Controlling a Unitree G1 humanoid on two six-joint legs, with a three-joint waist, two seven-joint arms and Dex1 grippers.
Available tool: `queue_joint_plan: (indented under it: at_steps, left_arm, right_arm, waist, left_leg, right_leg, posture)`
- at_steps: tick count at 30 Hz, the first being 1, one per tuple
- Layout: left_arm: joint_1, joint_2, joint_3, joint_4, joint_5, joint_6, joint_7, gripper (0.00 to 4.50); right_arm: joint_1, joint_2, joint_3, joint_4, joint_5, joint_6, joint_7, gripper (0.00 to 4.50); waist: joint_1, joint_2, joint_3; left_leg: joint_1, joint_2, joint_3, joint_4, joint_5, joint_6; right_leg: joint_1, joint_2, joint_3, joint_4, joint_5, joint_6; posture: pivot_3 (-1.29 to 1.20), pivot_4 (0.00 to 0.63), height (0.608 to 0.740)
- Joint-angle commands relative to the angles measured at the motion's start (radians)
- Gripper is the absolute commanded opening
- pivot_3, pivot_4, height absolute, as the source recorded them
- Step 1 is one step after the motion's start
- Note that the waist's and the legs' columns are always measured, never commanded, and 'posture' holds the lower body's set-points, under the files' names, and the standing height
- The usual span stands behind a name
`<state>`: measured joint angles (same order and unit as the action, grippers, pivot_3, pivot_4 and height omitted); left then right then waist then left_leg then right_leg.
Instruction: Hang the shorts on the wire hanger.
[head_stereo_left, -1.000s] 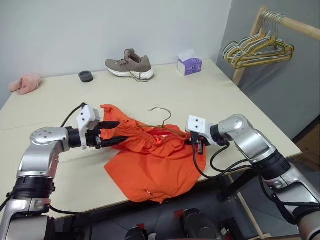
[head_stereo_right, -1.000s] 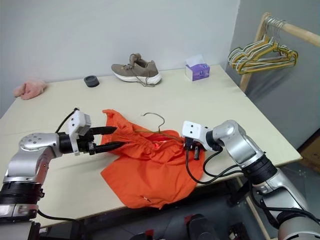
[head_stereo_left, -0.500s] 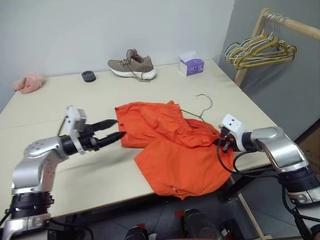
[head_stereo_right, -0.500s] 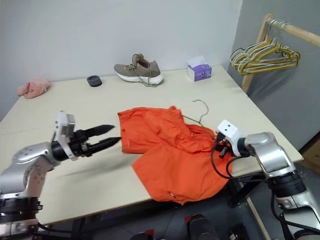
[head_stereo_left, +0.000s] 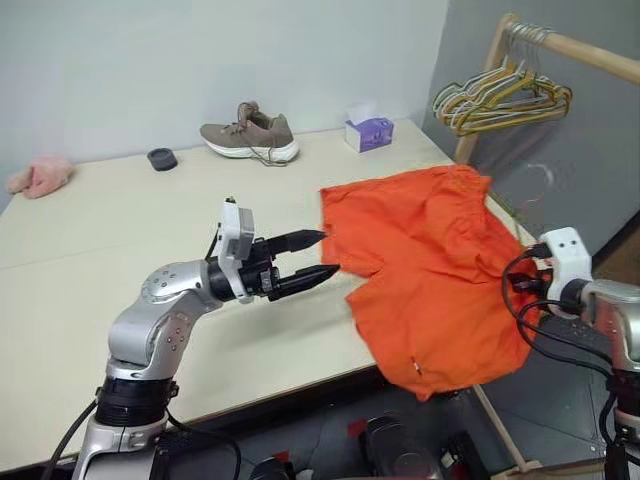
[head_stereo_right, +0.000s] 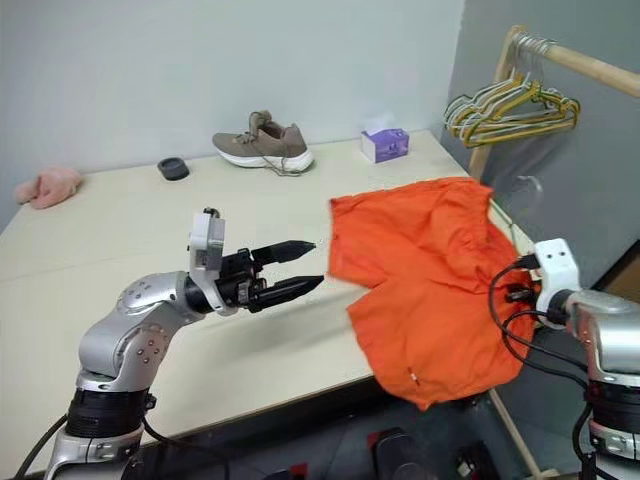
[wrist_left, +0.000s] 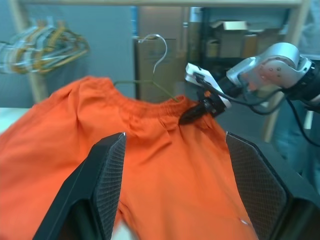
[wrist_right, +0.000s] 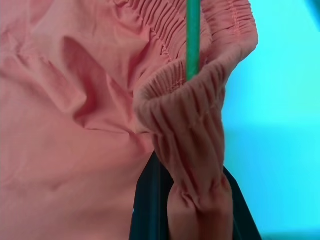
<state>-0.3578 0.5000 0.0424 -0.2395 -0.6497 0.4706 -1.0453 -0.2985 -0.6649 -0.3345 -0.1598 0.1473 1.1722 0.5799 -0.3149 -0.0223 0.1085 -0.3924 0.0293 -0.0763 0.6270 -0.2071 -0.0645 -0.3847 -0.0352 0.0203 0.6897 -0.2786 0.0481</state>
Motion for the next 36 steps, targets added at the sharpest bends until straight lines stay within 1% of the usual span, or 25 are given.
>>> queue_joint_plan:
  at_steps: [1,3,8,15,17,20,26,36]
  left_arm:
    - [-0.045,-0.028,-0.017,-0.019,-0.004,-0.025,0.013,3.34]
    - [-0.066,-0.052,-0.034,-0.021,-0.005,-0.027,0.021,3.34]
    - [-0.106,-0.108,-0.059,-0.028,-0.017,-0.018,0.048,3.34]
    - [-0.117,-0.143,-0.081,-0.036,-0.007,-0.034,0.074,3.34]
    - [-0.122,-0.157,-0.086,-0.038,-0.005,-0.041,0.084,3.34]
    - [-0.133,-0.177,-0.094,-0.041,-0.003,-0.050,0.094,3.34]
    - [-0.157,-0.205,-0.102,-0.043,-0.005,-0.063,0.111,3.34]
    - [-0.183,-0.241,-0.113,-0.076,-0.021,-0.063,0.133,3.34]
  right_arm:
    - [-0.021,-0.009,-0.105,-0.030,0.004,0.025,-0.078,0.00]
    - [-0.029,-0.020,-0.134,-0.031,-0.009,0.029,-0.120,0.00]
    - [-0.103,-0.007,-0.197,-0.040,-0.037,0.042,-0.255,0.00]
    - [-0.216,0.029,-0.224,-0.062,-0.050,0.055,-0.389,0.00]
    - [-0.261,0.044,-0.241,-0.042,-0.057,0.053,-0.433,0.00]
    - [-0.336,0.048,-0.260,0.016,-0.068,0.024,-0.496,0.00]
    - [-0.446,0.046,-0.279,0.134,-0.054,0.016,-0.556,0.00]
    - [-0.545,0.019,-0.313,0.299,-0.025,0.085,-0.578,0.00]
  waist:
    - [-0.013,0.000,0.000]
    - [-0.021,0.000,0.000]
    - [-0.051,0.002,0.001]
    - [-0.084,0.001,0.001]
    - [-0.092,0.001,0.001]
    - [-0.102,0.001,0.002]
    - [-0.106,0.001,0.002]
    - [-0.104,0.003,0.002]
  left_leg:
    - [0.000,0.000,0.000,0.000,0.000,0.000]
    - [-0.001,0.000,0.001,0.000,0.000,0.000]
    - [-0.001,0.000,0.002,0.000,0.000,0.000]
    - [0.005,0.000,0.011,-0.004,-0.001,0.001]
    - [0.009,0.000,0.015,-0.005,-0.001,0.002]
    - [0.010,-0.001,0.019,-0.005,-0.001,0.002]
    - [0.010,-0.002,0.022,-0.005,-0.003,0.004]
    - [0.010,-0.002,0.024,-0.013,-0.003,0.005]
  right_leg:
    - [0.000,0.000,0.000,-0.001,0.000,0.000]
    - [0.000,0.000,0.001,-0.002,0.000,0.001]
    - [0.002,0.000,0.002,-0.009,0.000,0.000]
    - [0.003,0.000,0.012,-0.009,0.000,0.000]
    - [0.005,0.001,0.017,-0.010,0.000,0.001]
    - [0.005,0.000,0.022,-0.012,0.001,0.003]
    - [0.005,0.001,0.025,-0.016,0.003,0.005]
    - [0.005,0.001,0.027,-0.022,0.003,0.006]
  posture:
    - [-0.36,0.063,0.740]
    - [-0.37,0.068,0.740]
    - [-0.39,0.075,0.740]
    - [-0.39,0.079,0.740]
    - [-0.39,0.078,0.740]
    - [-0.39,0.076,0.740]
    - [-0.38,0.074,0.740]
    - [-0.38,0.075,0.740]
